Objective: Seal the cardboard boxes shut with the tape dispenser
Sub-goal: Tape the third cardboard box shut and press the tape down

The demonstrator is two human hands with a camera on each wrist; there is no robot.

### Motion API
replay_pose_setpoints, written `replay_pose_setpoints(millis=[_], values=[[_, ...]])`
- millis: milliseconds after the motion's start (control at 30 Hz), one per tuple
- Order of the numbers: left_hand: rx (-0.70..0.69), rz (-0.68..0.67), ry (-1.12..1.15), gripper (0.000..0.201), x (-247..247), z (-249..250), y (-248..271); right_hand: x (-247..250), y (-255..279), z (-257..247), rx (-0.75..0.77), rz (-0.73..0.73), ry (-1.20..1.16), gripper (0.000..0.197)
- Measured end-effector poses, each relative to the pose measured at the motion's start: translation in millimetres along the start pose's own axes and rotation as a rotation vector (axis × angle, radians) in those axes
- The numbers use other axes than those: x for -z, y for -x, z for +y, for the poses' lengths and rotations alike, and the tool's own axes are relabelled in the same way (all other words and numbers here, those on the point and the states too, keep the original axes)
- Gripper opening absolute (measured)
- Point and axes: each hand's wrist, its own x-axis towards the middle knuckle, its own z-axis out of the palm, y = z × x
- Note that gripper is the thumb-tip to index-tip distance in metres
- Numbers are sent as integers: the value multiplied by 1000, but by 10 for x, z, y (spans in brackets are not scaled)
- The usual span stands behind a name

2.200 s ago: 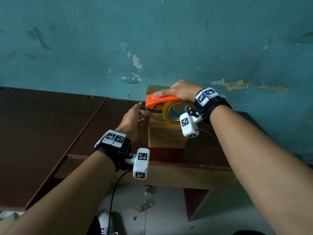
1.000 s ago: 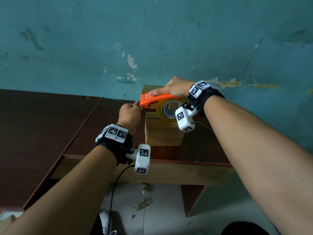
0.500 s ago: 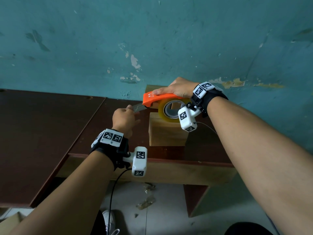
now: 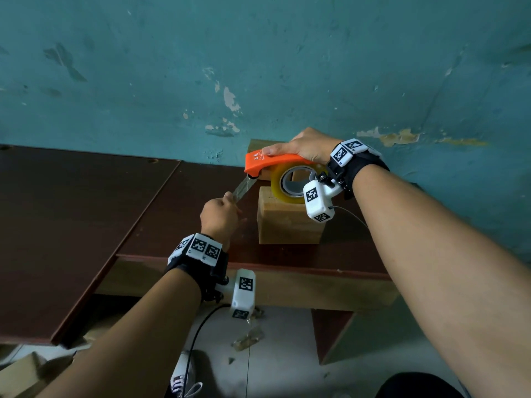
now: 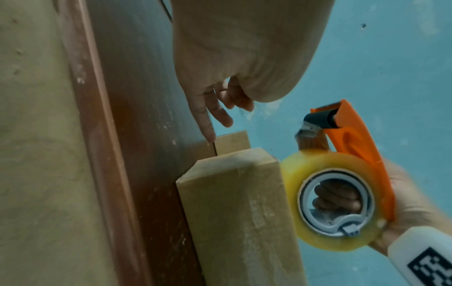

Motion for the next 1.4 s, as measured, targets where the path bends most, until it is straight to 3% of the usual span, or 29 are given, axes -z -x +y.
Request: replay_pose_setpoints(millis=[100,267,400,533,767,933,1167,1400], values=[[-54,4,-209,54,-55,-40,-1,-7,-2,13,0,7,-23,72],[-71,-22,-303,54,-149,-65,2,-12,15,20,-2,7,-39,74],[-92,-19,-330,52,-209,-81,-1,-23,6,54,0,14,-75,73],[-75,-57,-355,55,-266,-79,4,-38,-10,73,5,32,-109,88],[-111,-84,-369,55,-342,-106,-2,-44,22,98,-3,33,-128,70],[-143,-100,-395,55,-383,-88,-4,-46,25,115,9,49,-159,79],[-130,-138,-509,52,-382,23,11,-52,36,117,10,46,-172,75],[-99,-163,-484,51,-398,-7,-27,-65,53,88,8,54,-179,78]])
